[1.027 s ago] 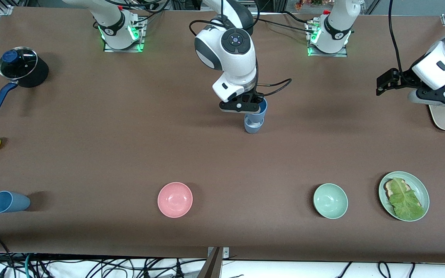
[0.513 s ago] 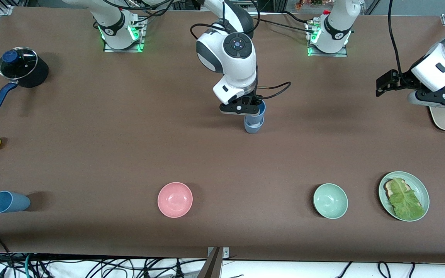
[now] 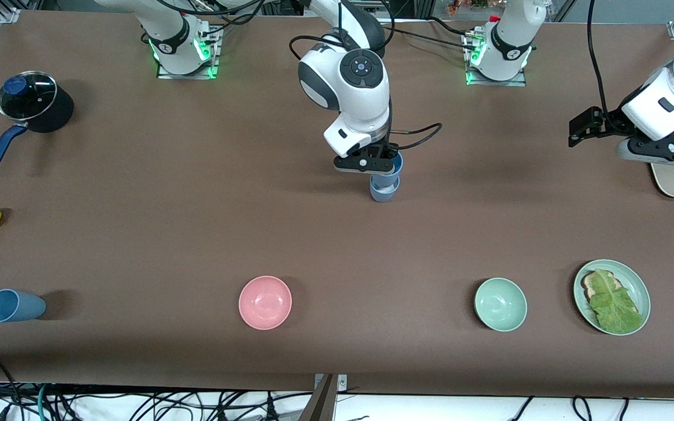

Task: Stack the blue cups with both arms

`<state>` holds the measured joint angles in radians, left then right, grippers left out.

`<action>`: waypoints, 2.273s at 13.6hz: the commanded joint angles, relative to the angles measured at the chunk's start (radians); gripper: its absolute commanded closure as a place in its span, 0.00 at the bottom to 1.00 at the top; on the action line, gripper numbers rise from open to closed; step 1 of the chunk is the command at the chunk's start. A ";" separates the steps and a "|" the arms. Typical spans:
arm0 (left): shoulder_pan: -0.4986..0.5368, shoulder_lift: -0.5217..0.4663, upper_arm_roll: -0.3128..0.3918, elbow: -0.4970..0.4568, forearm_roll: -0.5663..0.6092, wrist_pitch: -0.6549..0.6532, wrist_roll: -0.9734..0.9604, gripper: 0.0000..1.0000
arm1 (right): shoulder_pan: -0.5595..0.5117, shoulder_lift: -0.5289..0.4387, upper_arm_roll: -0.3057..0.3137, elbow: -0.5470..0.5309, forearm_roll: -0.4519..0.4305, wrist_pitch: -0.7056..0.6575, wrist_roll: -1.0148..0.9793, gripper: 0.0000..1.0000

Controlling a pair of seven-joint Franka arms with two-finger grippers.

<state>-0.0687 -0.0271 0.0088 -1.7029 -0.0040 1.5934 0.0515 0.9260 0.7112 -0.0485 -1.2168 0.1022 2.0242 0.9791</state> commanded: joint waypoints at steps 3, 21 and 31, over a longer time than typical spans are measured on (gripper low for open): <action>0.000 -0.001 0.007 0.000 -0.004 -0.003 0.007 0.00 | -0.007 0.004 0.004 0.030 -0.007 -0.015 0.006 0.54; 0.001 -0.001 0.008 0.000 -0.004 -0.003 0.013 0.00 | -0.780 -0.484 0.027 -0.160 0.024 -0.507 -0.827 0.00; 0.001 -0.001 0.007 0.002 -0.004 -0.003 0.010 0.00 | -1.000 -0.679 0.217 -0.306 -0.052 -0.510 -0.858 0.00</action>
<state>-0.0662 -0.0264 0.0120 -1.7041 -0.0040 1.5934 0.0517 -0.0537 0.0996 0.1493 -1.4598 0.0627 1.5044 0.1396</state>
